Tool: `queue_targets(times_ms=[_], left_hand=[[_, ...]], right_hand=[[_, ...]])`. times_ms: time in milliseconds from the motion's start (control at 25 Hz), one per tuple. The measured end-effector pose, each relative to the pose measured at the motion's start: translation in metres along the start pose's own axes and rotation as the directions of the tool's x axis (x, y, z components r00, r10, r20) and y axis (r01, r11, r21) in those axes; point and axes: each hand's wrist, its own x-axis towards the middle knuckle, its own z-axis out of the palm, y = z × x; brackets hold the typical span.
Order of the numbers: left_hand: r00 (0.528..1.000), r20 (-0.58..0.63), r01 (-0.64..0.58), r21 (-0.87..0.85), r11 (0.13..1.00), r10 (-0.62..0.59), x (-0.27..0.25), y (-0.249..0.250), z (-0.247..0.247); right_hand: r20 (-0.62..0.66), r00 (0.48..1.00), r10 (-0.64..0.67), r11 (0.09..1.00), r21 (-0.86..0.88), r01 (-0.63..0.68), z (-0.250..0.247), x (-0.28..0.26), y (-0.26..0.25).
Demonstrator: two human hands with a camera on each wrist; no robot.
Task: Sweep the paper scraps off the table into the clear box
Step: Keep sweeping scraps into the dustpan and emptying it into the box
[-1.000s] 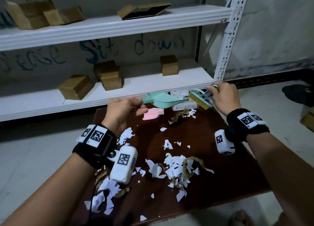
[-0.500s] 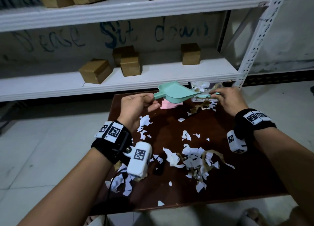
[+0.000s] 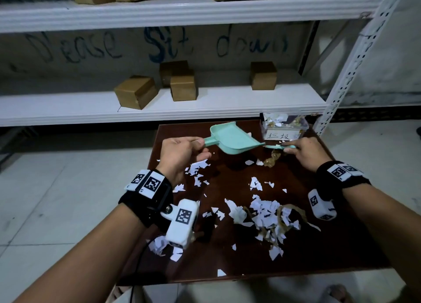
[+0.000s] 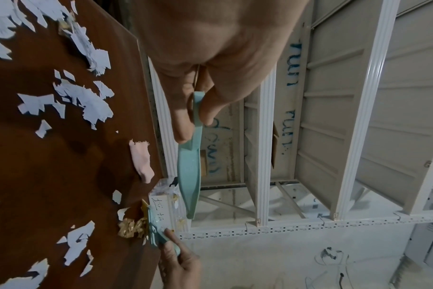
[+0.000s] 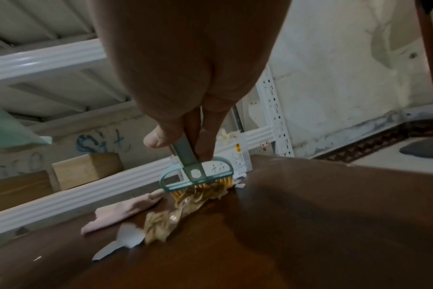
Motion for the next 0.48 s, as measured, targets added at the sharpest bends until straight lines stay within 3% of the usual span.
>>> queue_targets(times_ms=[240, 480], left_hand=[[0.999, 0.009, 0.05, 0.135, 0.99, -0.052, -0.002, -0.01, -0.009], [0.997, 0.04, 0.064, 0.17, 0.983, -0.071, -0.01, -0.012, 0.002]], right_hand=[[0.035, 0.984, -0.176, 0.984, -0.024, 0.176, -0.028, -0.031, -0.005], [-0.179, 0.971, -0.159, 0.987, -0.048, 0.152, -0.033, -0.024, 0.013]])
